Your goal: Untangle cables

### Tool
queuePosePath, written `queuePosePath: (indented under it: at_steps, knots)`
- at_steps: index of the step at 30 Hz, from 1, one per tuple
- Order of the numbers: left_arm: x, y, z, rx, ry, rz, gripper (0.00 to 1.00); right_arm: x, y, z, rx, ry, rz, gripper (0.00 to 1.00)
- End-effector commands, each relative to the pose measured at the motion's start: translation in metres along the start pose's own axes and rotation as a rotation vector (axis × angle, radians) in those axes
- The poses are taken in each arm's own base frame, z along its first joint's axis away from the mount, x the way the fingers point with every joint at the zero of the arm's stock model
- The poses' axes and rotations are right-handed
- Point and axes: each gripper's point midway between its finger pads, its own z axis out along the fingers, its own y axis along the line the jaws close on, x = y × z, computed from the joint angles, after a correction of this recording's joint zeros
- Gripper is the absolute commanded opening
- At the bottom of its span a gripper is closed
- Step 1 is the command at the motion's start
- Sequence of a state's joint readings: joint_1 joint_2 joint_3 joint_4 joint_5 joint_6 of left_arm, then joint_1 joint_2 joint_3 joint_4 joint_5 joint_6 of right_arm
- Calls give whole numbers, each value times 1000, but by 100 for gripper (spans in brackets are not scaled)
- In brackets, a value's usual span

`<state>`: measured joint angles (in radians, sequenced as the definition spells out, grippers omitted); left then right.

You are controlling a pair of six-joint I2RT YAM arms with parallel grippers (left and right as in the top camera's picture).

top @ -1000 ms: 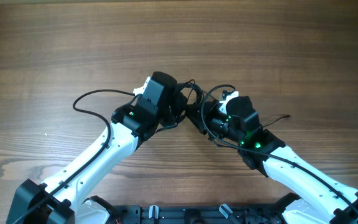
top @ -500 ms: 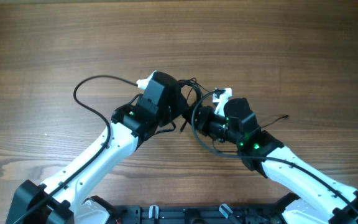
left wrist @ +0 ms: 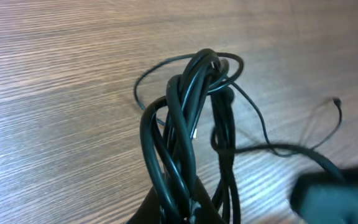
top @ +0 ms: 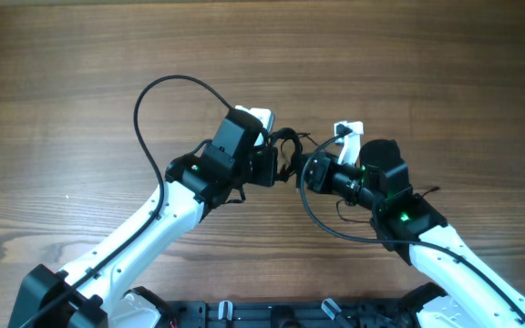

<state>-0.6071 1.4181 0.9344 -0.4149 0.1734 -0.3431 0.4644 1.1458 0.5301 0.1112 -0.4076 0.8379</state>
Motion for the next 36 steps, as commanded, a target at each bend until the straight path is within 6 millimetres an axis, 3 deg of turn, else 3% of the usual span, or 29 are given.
queuePosePath:
  at_steps: [1, 6, 11, 16, 23, 26, 28, 31, 36]
  knots:
    - [10, -38, -8, 210, 45, 161, 4, -19, -3, -5, 44, -88, -41, 4]
    - [22, -63, -17, 379, 90, 245, 4, -19, -13, -2, 87, -94, -19, 5]
    - [20, -63, -18, 380, 83, 239, 4, -6, -37, -1, 183, -50, 16, 4]
    - [13, -58, -18, 362, 72, 171, 4, 4, -33, 0, 153, 5, 26, 5]
    - [37, -95, -24, 493, 126, 292, 4, -24, -49, -6, 247, -167, 134, 6]
    - [48, -102, -25, 508, 156, 305, 4, -38, -61, -12, 319, -258, 139, 7]
    - [52, -100, -25, 502, 176, 298, 4, -43, -64, -15, 338, -287, 139, 12]
    - [46, -92, -23, 474, 161, 277, 4, -40, -64, -14, 343, -265, 94, 32]
    - [8, -36, -15, 278, 79, 8, 4, -27, -53, -12, 290, -173, -6, 66]
